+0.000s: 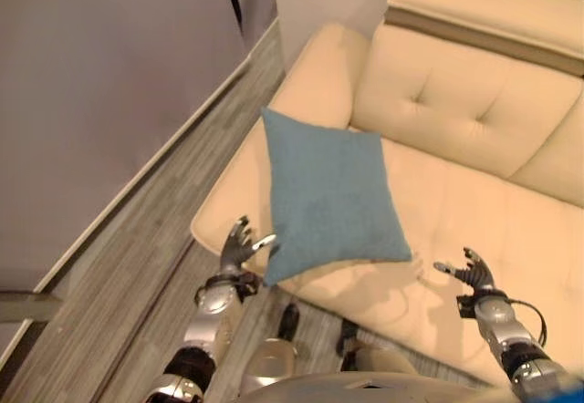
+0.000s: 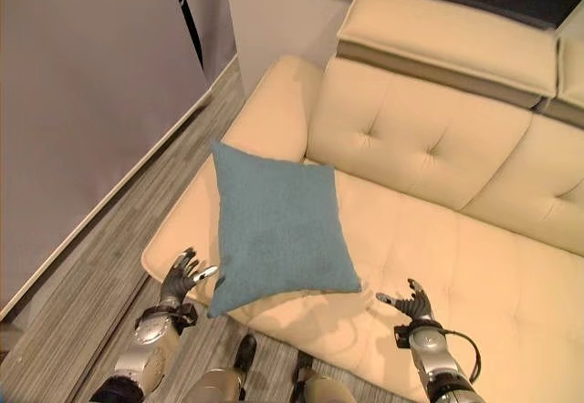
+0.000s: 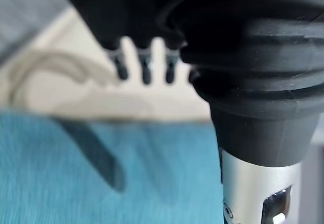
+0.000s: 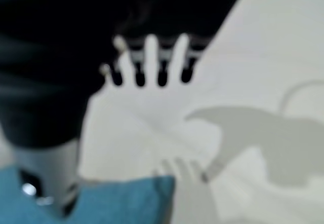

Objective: Pick up all the scattered cushions and arrange them neatly on the sofa.

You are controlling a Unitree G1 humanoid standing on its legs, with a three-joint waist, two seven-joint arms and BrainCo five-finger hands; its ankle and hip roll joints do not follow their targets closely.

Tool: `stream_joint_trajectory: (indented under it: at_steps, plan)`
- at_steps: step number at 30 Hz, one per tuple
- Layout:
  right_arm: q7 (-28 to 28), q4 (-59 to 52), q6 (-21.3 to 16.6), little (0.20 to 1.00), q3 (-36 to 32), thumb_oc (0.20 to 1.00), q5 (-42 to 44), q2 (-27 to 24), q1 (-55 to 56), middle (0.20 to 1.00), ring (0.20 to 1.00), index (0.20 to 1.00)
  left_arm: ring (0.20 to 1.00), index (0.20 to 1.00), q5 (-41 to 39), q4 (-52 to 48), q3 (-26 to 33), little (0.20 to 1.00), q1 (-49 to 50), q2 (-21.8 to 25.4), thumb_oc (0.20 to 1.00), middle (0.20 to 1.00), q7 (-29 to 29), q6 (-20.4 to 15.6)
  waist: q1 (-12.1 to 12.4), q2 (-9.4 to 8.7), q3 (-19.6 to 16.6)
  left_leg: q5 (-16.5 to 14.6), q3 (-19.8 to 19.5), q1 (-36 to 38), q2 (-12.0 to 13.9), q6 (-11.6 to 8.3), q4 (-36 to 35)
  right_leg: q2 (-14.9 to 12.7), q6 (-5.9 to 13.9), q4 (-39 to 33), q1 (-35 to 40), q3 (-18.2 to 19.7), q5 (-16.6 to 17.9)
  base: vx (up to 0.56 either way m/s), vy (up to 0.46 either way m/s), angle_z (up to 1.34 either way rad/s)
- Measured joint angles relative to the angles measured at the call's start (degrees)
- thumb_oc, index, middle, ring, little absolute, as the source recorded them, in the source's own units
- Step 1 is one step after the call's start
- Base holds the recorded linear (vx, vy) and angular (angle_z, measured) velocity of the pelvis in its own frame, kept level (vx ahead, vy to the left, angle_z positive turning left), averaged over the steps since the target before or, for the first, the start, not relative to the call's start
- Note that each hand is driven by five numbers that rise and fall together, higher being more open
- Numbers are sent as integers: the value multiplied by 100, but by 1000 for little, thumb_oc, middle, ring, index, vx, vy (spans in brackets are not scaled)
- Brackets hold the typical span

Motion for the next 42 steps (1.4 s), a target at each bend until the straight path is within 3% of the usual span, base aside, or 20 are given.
stream_joint_trajectory:
  at_steps: [11, 19, 26, 31, 34, 39, 42]
  plan:
    - [-241, -8, 3, 1000, 329, 1000, 50, -57, -797, 1000, 1000, 1000, 1000, 1000, 60, -99, -503, 1000, -919, 238, 1000, 1000, 90, -13, -177, 110, 267, 82, 77, -697, -1, -21, 0, 15, -108, 5, -727, 71, 148, -30, 1, -4]
    - [-432, 114, -6, 1000, 369, 1000, 616, -269, -1874, 1000, 1000, 1000, 1000, 1000, 77, 555, -662, 1000, -1420, 321, 1000, 1000, 265, -178, -143, 215, 390, 127, 120, -1116, -26, -13, -7, -35, -116, 6, -1172, 133, 211, -21, 5, -3]
    - [-439, 69, -108, 1000, 371, 1000, 1014, -650, -2409, 1000, 1000, 1000, 1000, 1000, 288, 546, -655, 1000, -1524, 468, 1000, 1000, 260, -306, -45, 261, 500, 162, 119, -1438, -41, -19, -6, -52, -122, 7, -1493, 134, 260, 12, -32, 0]
    - [-225, 171, -142, 1000, 515, 1000, 1371, -941, -2742, 1000, 1000, 1000, 1000, 1000, 285, 517, -651, 1000, -1568, 531, 1000, 1000, 211, -316, -9, 345, 561, 162, 126, -1586, -63, -20, -1, -75, -119, 7, -1649, 140, 256, 14, -44, -1]
    - [-16, 178, -149, 1000, 642, 1000, 1699, -1037, -2922, 1000, 1000, 1000, 1000, 1000, 274, 410, -676, 1000, -1729, 717, 1000, 1000, 116, -317, 38, 370, 566, 239, 221, -1807, -93, -133, 2, -109, -163, 9, -1870, 164, 291, 7, -50, -2]
    - [490, 165, -169, 1000, 1237, 1000, 2210, -1128, -3490, 1000, 1000, 1000, 1000, 1000, 167, 376, -719, 1000, -2173, 798, 1000, 1000, 48, -298, 171, 676, 732, 264, 399, -2056, -109, -134, 6, -136, -188, 169, -2269, 329, 325, 10, -42, -17]
    - [667, -79, -161, 1000, 1453, 1000, 2489, -1046, -3473, 1000, 1000, 1000, 1000, 1000, 165, 330, -717, 1000, -2372, 801, 1000, 1000, 61, -288, 160, 709, 746, 289, 415, -2203, -106, -133, 8, -135, -195, 201, -2444, 352, 331, 18, -27, -2]
